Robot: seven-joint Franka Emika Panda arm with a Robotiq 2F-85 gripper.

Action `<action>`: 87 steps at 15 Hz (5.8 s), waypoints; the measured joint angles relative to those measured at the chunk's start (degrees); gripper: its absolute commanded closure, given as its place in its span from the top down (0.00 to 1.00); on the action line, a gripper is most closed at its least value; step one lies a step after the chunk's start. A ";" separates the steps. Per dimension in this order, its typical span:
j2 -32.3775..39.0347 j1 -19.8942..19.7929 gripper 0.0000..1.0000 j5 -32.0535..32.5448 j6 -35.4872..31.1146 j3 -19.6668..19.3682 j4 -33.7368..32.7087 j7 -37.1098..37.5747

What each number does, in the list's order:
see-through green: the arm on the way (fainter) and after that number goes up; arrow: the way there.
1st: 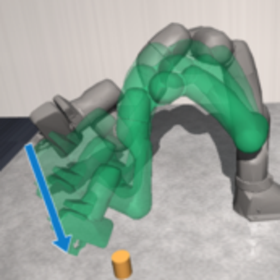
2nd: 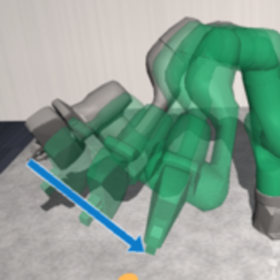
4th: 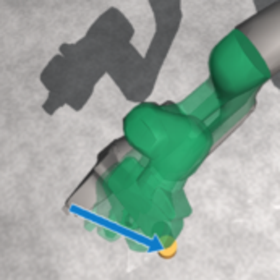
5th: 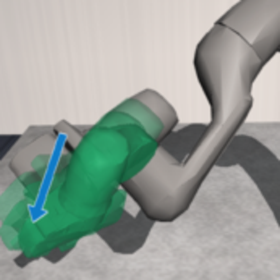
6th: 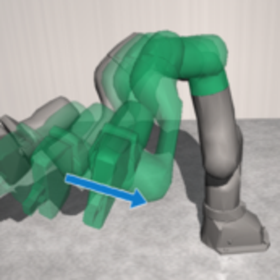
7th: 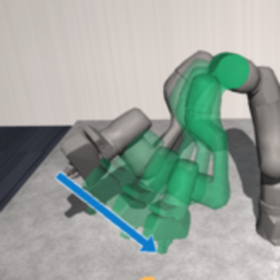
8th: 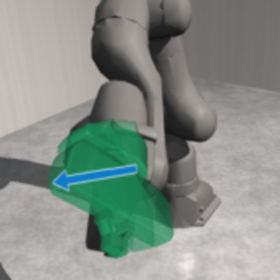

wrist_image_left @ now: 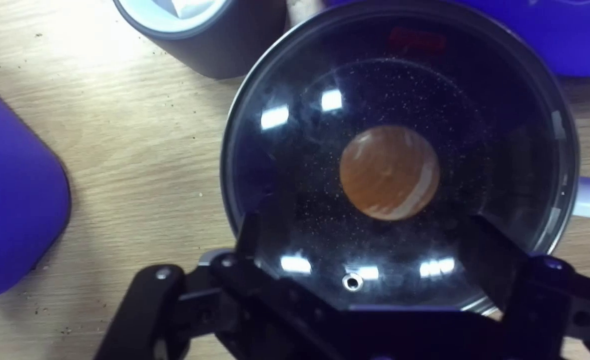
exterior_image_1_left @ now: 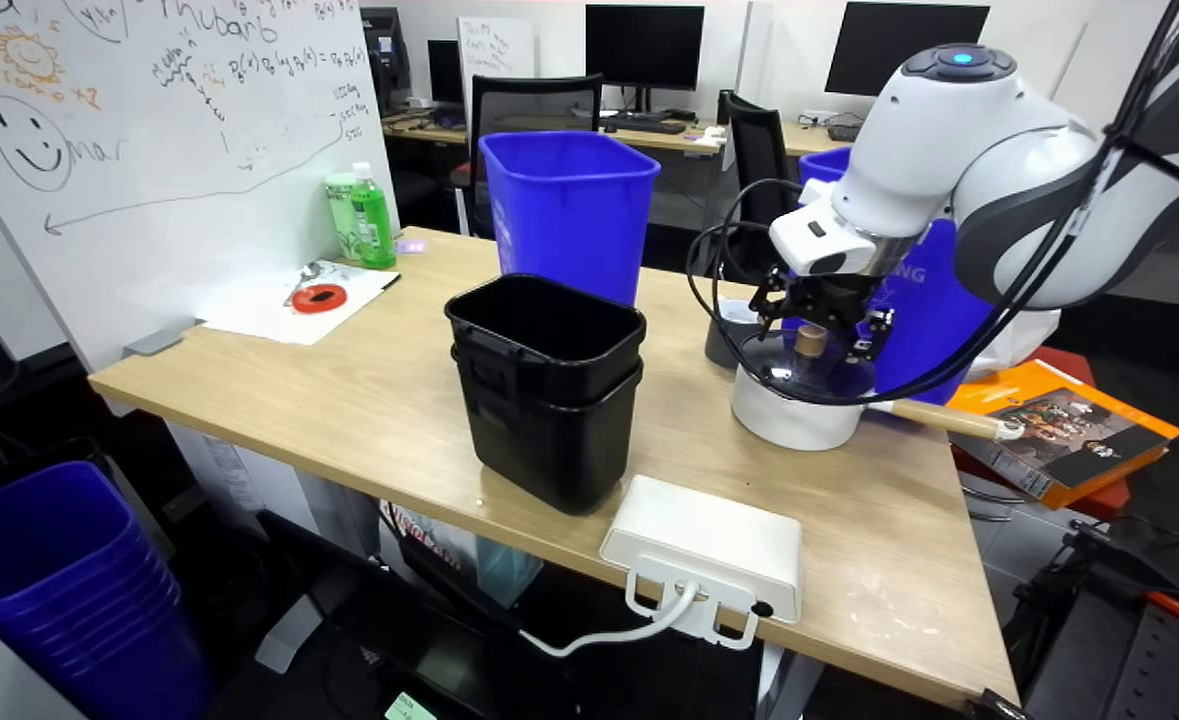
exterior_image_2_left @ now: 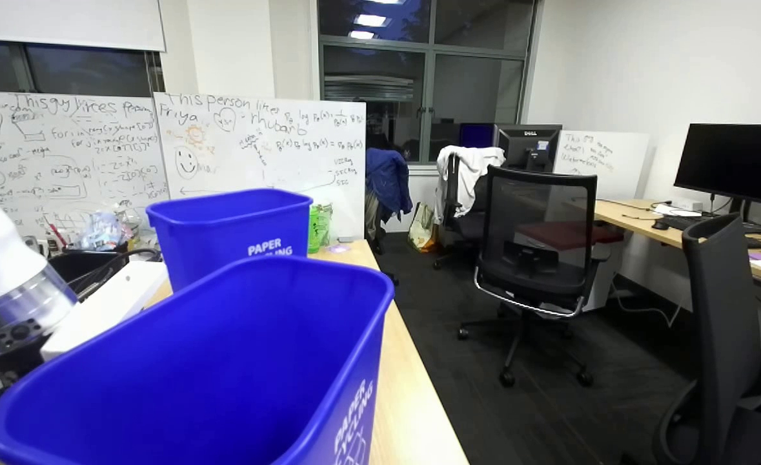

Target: Uncover the pot and put the lid on the table

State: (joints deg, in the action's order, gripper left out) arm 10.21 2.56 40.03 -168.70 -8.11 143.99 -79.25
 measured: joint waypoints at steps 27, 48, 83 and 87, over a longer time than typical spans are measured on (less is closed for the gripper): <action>-9.47 -0.76 0.16 -15.02 6.80 4.15 1.29 -5.90; -35.64 5.31 0.16 -42.67 46.58 7.74 15.31 6.71; -7.47 7.29 0.19 -13.71 22.39 14.32 15.44 34.52; -6.81 6.61 0.16 -7.47 21.73 13.75 15.33 38.60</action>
State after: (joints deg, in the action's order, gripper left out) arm 3.40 9.17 32.57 -146.96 5.65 159.32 -40.65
